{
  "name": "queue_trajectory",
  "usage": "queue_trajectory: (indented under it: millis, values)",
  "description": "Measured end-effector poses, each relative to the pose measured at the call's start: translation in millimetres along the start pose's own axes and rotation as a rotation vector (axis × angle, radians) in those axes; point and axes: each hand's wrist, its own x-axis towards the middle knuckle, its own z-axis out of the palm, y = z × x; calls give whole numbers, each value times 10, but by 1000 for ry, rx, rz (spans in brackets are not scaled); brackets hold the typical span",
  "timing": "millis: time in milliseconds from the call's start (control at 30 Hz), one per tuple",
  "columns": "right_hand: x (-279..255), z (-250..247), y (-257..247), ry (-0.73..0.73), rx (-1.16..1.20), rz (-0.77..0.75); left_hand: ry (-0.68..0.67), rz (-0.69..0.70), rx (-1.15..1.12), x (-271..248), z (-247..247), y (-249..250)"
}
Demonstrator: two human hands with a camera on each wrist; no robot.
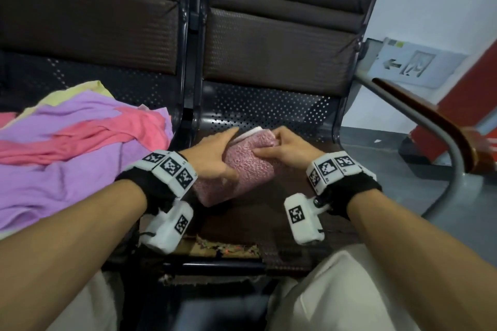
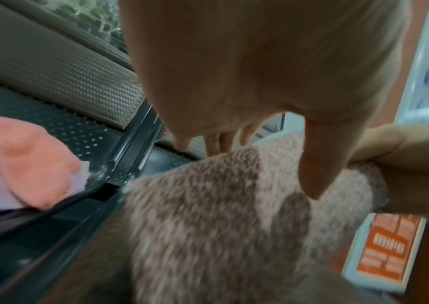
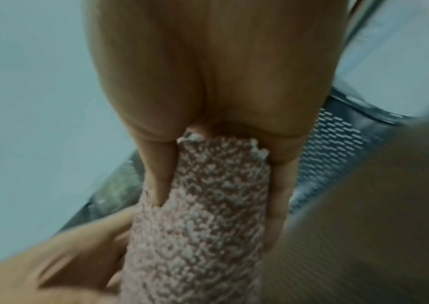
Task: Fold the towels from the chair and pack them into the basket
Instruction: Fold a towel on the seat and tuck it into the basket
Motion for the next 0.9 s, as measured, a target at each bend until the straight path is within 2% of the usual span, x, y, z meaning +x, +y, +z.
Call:
queue_trajectory:
  millis: [100, 200, 333, 433, 600, 667, 767, 900]
  values:
    - [-347, -155, -409, 35, -178, -248, 121, 118, -154, -217, -223, 317]
    - [-809, -393, -685, 51, -105, -403, 74, 227, -226, -436, -383, 679]
    - [-1479, -795, -685, 226, 21, -451, -13, 287, -186, -658, -491, 1206]
    - [-2070, -1099, -388, 397, 245, -414, -89, 291, -114, -712, -370, 1655]
    - [-2948, -1339, 464, 690, 504, -288, -206, 435, 107, -658, 263, 2527]
    - [-3251, -1364, 871, 829, 562, -202, -233, 456, 204, -617, 667, 2829]
    - [-3680, -1300, 1524, 954, 593, -57, -316, 461, 239, -534, 1422, 3049]
    - [-4139, -994, 2302, 968, 556, 126, -466, 498, 231, -518, 2453, 2971]
